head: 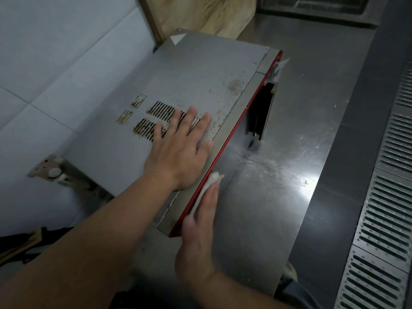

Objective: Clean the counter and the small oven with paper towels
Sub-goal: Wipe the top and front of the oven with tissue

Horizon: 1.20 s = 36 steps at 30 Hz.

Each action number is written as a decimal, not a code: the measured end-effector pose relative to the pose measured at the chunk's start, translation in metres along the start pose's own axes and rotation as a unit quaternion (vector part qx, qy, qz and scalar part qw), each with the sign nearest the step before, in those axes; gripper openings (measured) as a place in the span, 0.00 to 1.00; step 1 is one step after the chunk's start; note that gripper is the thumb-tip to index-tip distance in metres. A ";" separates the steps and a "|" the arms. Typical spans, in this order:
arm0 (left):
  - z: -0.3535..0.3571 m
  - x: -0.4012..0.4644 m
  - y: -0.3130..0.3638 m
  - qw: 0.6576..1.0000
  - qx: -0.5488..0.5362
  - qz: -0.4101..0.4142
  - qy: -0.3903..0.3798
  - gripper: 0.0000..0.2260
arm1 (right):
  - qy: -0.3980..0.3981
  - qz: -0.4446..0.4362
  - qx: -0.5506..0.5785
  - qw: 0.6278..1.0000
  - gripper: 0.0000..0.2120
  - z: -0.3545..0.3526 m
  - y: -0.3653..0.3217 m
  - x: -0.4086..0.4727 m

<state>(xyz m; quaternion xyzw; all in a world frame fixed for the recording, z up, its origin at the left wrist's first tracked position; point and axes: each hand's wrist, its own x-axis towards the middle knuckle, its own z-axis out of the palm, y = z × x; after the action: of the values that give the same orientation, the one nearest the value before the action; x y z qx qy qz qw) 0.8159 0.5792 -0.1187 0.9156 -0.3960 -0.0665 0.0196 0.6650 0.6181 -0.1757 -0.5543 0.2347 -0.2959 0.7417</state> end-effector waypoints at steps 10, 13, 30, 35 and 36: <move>-0.001 0.001 0.002 1.000 0.007 0.001 0.003 0.28 | 0.098 0.055 0.011 0.994 0.40 -0.035 0.033 0.094; -0.002 0.001 0.002 1.000 0.011 -0.002 -0.002 0.29 | 0.105 0.176 0.069 0.976 0.44 -0.042 0.063 0.085; -0.001 0.001 0.002 1.000 0.007 -0.004 -0.002 0.26 | -0.026 -0.058 -0.087 0.994 0.40 0.019 0.000 -0.065; -0.002 0.001 0.003 1.000 0.006 -0.007 -0.004 0.26 | -0.023 -0.080 -0.114 0.990 0.38 0.017 0.015 -0.063; -0.003 0.002 0.003 1.000 0.006 -0.006 -0.005 0.26 | -0.022 -0.080 -0.126 0.989 0.38 0.015 0.020 -0.062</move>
<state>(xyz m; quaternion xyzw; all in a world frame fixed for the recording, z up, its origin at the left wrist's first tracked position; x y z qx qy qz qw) 0.8154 0.5759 -0.1159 0.9179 -0.3908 -0.0683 0.0115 0.6344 0.6763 -0.1897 -0.6669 0.2087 -0.3097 0.6449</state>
